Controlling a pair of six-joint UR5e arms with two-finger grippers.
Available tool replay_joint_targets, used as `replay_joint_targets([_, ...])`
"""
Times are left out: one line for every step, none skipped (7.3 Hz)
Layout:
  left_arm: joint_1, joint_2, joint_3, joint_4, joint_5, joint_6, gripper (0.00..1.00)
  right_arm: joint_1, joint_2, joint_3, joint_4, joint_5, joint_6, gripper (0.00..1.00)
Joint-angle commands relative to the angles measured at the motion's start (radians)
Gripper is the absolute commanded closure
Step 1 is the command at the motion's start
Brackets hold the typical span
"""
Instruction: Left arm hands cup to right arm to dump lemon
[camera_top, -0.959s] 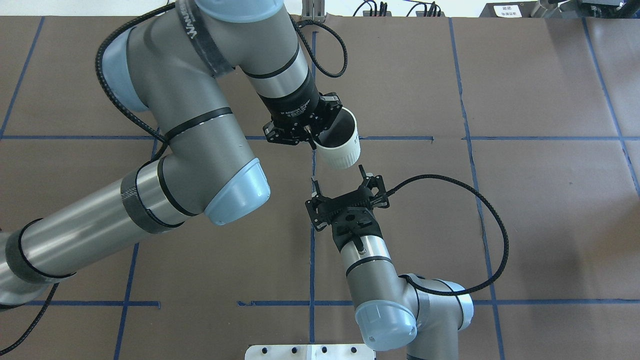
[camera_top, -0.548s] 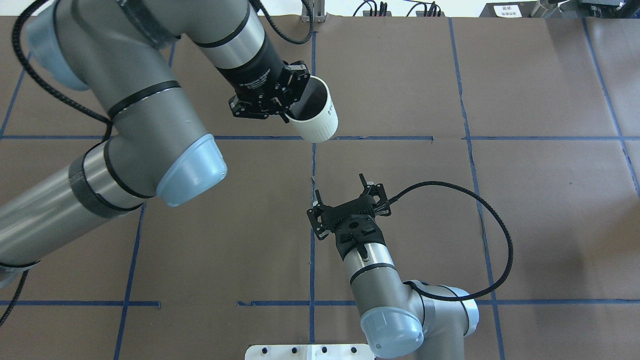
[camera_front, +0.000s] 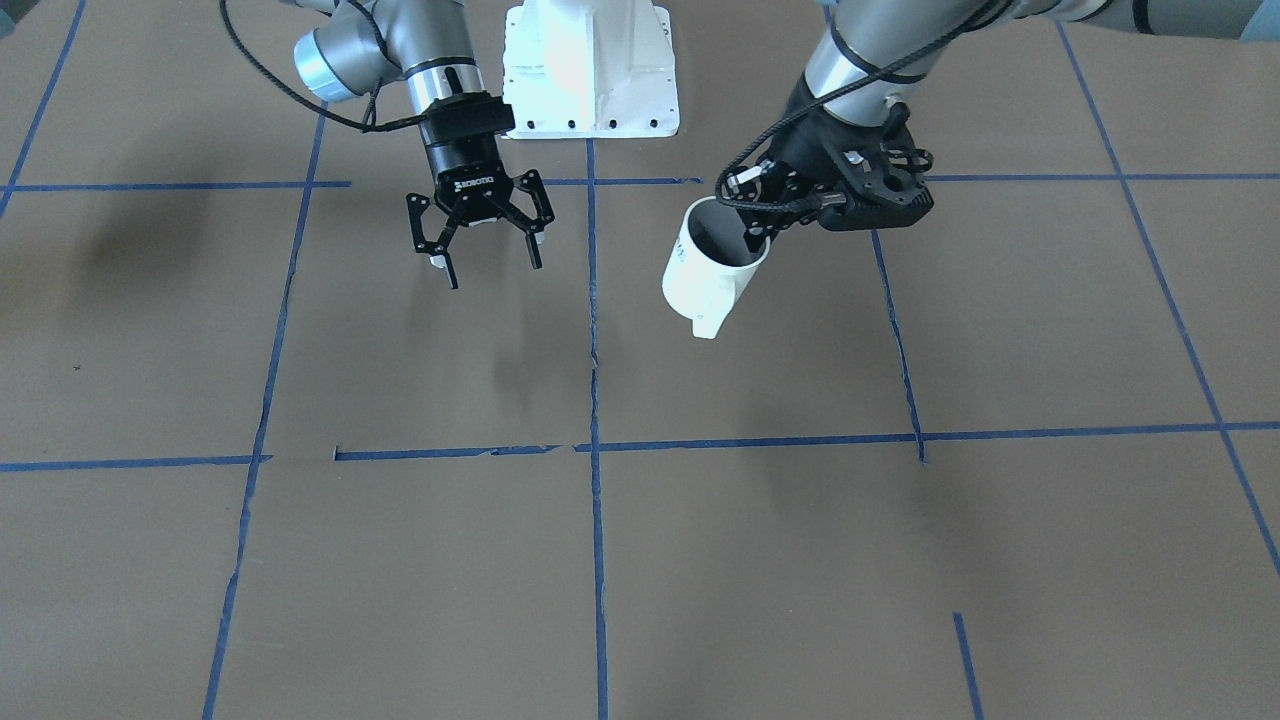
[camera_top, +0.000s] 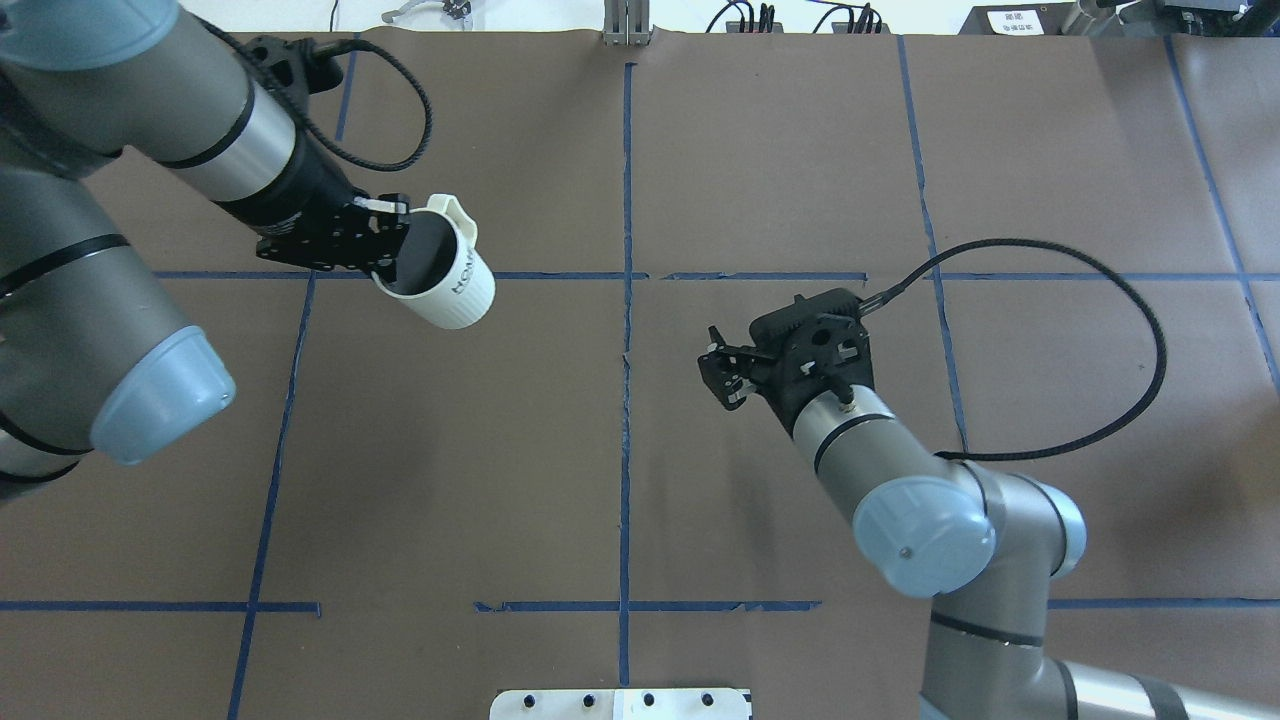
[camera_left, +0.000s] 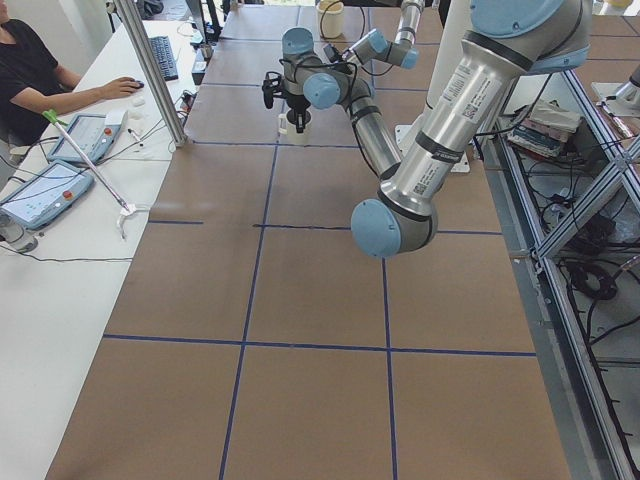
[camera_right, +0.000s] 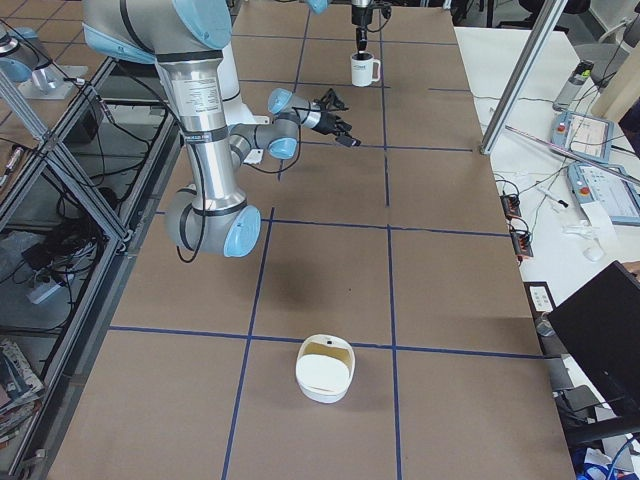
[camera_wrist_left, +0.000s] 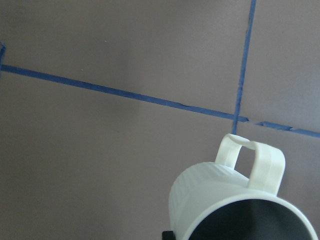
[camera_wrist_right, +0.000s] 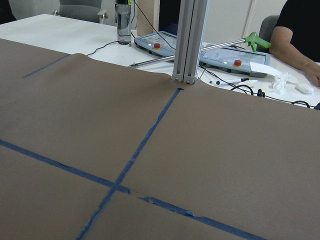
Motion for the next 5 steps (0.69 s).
replay_joint_targets([-0.093, 0.268, -0.015, -0.148, -0.003, 0.28, 1.0, 0.228, -0.054, 0.029, -0.052, 0.334, -0.015, 0.0])
replay_joint_targets([-0.13, 0.367, -0.008, -0.207, -0.005, 0.386, 1.0, 0.343, -0.057, 0.039, -0.108, 0.491, -0.038, 0.0])
replay_joint_targets([-0.166, 0.463, 0.002, -0.243, -0.005, 0.499, 1.0, 0.44, -0.075, 0.045, -0.127, 0.624, -0.099, 0.0])
replay_joint_targets([-0.166, 0.499, 0.033, -0.273, -0.005, 0.507, 0.98, 0.531, -0.112, 0.052, -0.13, 0.741, -0.117, 0.0])
replay_joint_targets([-0.167, 0.524, 0.106, -0.347, -0.005, 0.505, 0.98, 0.638, -0.168, 0.048, -0.13, 0.908, -0.165, 0.0])
